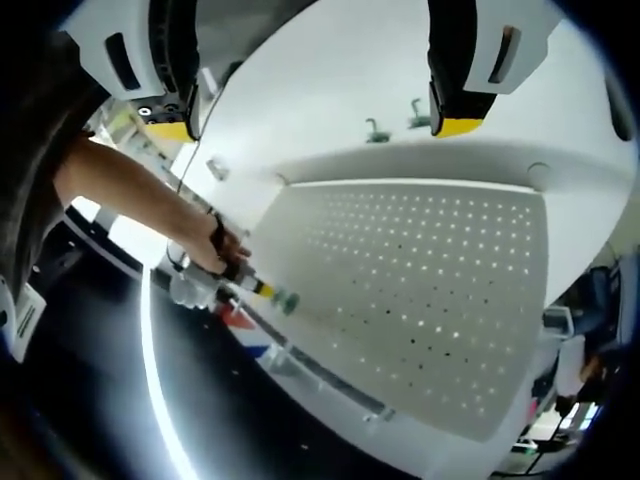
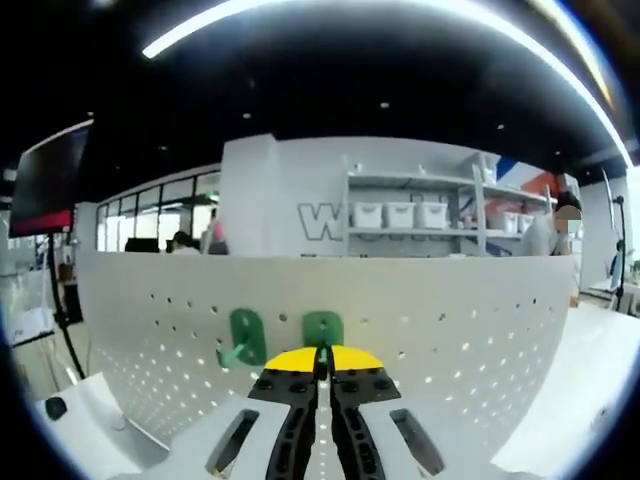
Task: Insert the hook assembly into the mounting plate slot until the hook locks in place.
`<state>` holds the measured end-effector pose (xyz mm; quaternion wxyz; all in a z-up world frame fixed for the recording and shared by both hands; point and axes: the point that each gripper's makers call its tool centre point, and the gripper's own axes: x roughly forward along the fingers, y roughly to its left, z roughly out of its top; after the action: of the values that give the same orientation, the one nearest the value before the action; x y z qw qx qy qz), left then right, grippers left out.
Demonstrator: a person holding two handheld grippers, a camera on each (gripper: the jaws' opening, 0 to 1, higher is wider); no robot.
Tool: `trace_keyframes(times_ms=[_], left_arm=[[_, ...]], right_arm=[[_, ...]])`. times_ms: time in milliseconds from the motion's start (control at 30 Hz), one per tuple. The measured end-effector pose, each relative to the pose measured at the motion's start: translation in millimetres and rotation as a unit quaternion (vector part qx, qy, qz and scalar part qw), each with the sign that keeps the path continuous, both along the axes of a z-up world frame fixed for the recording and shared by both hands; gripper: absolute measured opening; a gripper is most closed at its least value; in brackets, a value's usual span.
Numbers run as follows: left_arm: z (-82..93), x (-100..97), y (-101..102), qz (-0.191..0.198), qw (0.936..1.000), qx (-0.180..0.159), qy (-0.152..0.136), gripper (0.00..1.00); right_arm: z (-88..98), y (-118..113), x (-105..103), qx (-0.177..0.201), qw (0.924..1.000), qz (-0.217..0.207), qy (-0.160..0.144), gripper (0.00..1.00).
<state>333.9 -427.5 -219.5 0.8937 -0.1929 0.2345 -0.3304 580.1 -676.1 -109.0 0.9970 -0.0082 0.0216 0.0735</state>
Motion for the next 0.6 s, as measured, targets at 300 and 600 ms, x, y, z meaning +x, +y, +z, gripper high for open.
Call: trace_keyframes(times_ms=[300,600], left_arm=[[1.7,-6.3,-1.2,0.006,1.0000,0.004,-0.002,0.96],[2.5,-15.5,-8.3,0.001,1.0000,0.006,-0.007,0.96]], right_arm=[[10.5,-1.7,0.0,-0.002,1.0000,0.006,0.001,0.14],[21.1,1.6,-16.4,-0.066,0.9976,0.015,-0.010,0.22]])
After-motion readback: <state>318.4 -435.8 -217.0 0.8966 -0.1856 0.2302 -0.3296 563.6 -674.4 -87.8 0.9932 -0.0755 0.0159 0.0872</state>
